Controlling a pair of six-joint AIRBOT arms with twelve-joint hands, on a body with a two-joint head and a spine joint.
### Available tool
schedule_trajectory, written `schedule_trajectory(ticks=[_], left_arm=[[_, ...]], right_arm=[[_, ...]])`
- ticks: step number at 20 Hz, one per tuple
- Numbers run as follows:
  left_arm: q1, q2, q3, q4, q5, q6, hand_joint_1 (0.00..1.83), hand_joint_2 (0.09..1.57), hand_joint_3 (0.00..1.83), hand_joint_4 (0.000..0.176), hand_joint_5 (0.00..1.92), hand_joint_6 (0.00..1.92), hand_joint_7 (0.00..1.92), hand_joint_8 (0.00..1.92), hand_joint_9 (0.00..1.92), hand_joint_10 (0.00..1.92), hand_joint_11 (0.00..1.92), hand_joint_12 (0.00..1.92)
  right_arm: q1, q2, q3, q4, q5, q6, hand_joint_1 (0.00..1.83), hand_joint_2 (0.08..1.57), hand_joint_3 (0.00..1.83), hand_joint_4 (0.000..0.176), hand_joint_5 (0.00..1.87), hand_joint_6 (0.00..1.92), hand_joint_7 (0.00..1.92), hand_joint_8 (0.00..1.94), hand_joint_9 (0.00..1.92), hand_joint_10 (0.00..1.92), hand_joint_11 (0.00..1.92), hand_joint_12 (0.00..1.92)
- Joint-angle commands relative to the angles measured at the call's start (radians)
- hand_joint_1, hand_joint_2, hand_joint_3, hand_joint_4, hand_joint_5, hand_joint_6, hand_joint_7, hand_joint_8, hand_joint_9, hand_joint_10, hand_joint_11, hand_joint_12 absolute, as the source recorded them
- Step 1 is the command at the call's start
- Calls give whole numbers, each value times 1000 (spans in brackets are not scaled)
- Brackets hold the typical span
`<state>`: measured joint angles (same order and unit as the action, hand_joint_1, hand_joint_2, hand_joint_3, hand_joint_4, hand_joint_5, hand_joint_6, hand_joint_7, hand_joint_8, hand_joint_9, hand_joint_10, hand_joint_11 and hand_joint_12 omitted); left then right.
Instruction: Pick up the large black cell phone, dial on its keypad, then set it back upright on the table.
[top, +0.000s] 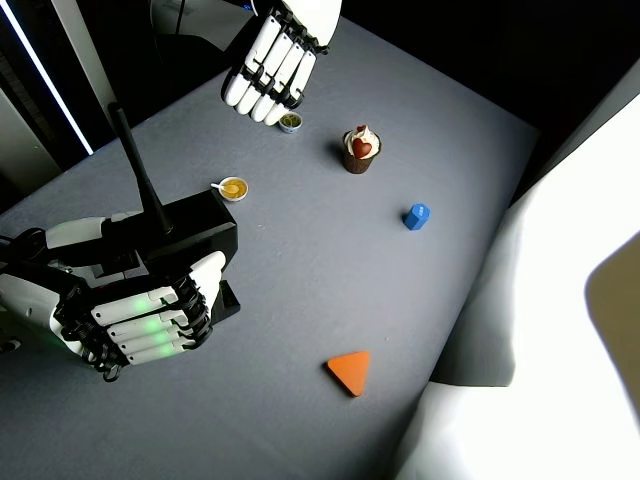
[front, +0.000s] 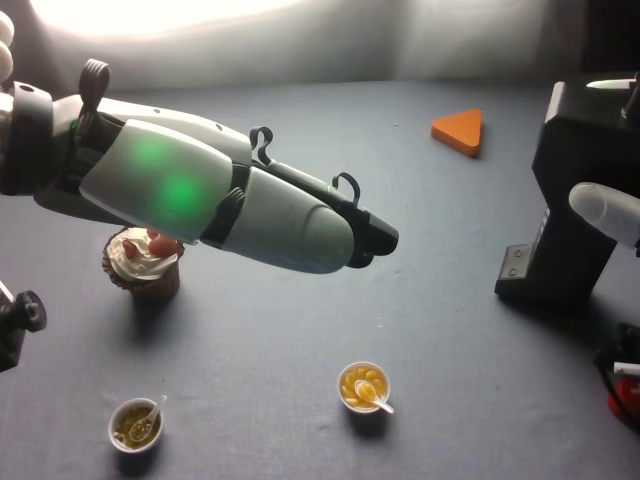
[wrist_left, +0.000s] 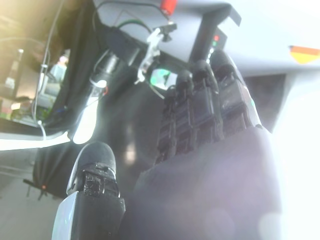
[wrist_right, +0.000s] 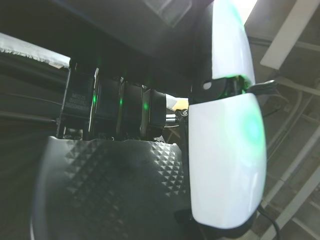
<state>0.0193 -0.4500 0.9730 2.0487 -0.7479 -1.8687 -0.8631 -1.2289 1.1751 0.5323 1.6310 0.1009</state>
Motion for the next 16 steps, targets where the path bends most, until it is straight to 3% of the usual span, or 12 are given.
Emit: schedule_trajectory(ticks=[1,2,4,7,8,10,11,13,14,15,16], left_arm=[[-25,10,-3,-67,25,-9,9,1237,0,0,172,3,233,3,196,7,0,557],[-25,10,-3,-68,28,-9,25,1232,0,0,180,5,249,8,207,9,0,564],[-26,10,-3,-70,29,-2,43,1224,0,0,202,6,271,7,235,11,0,650],[-28,10,-5,-76,35,8,29,1241,1,0,166,2,228,5,172,9,0,418],[-28,10,-6,-77,36,8,7,1248,2,0,157,1,211,3,161,3,0,361],[-29,10,-8,-78,37,10,41,1241,0,0,163,2,231,5,181,6,0,425],[-30,11,-9,-78,38,13,69,1244,0,0,169,3,233,4,178,3,0,434],[-33,14,-10,-78,39,16,52,1248,1,0,167,0,230,2,185,3,0,467],[-33,14,-10,-78,39,17,57,1245,0,0,173,2,239,3,193,5,0,496],[-33,14,-10,-78,40,17,52,1247,0,0,172,1,238,1,190,2,0,482],[-34,14,-11,-78,40,16,52,1247,0,0,172,1,238,1,190,2,0,482]], right_arm=[[-4,3,6,-23,133,22,1481,1179,1,0,779,1094,757,1188,783,1288,715,1662],[-7,2,6,-23,133,22,1491,1123,0,0,926,889,886,1030,917,1124,834,1573],[-12,0,7,-23,133,22,1493,1102,0,0,940,880,924,980,948,1073,874,1524],[-13,-2,7,-23,133,22,1495,1091,1,0,962,893,926,949,982,1017,881,1476],[-13,-3,7,-23,133,22,1494,1096,0,0,937,930,917,958,982,1023,870,1486],[-13,-4,7,-23,133,22,1489,1104,2,0,958,915,898,968,929,1080,853,1515],[-13,-4,6,-23,133,22,1391,1137,5,0,892,1011,878,1088,884,1259,808,1267],[-13,-4,6,-23,133,22,1351,1152,0,0,873,1025,884,1120,869,1330,803,1165],[-14,-4,6,-23,133,22,1223,1174,0,0,854,1098,876,1212,799,998,760,1196],[-14,-4,6,-23,133,22,1191,1177,1,15,837,1166,882,1187,780,844,641,1277],[-14,-4,6,-23,133,22,1191,1177,1,15,837,1166,882,1187,780,844,641,1277]])
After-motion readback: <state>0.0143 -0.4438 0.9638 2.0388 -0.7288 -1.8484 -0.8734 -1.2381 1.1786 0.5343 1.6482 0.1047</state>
